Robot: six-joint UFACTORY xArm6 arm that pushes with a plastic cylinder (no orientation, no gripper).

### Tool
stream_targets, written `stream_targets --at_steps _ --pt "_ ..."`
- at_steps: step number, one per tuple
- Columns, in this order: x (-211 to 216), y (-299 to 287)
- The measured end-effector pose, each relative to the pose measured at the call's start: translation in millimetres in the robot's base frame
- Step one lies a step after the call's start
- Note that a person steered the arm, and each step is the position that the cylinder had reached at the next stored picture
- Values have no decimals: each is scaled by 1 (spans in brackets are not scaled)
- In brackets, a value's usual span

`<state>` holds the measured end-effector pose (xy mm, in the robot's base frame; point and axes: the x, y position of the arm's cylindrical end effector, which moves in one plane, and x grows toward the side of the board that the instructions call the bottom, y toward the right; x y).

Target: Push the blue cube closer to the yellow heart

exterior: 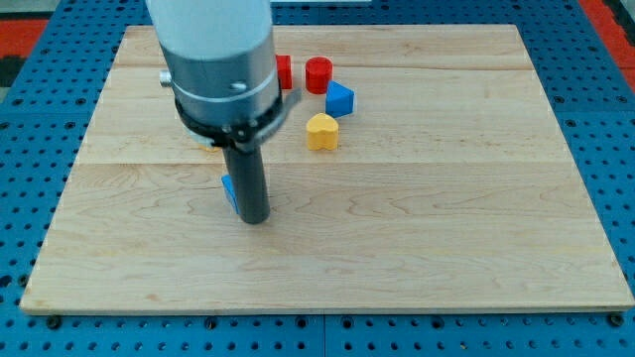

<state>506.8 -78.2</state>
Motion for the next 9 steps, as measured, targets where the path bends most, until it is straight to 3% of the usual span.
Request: stream_targets --at_steps 3,5,9 --pt "-20 -74" --pt "-20 -38" --pt "-25 -36"
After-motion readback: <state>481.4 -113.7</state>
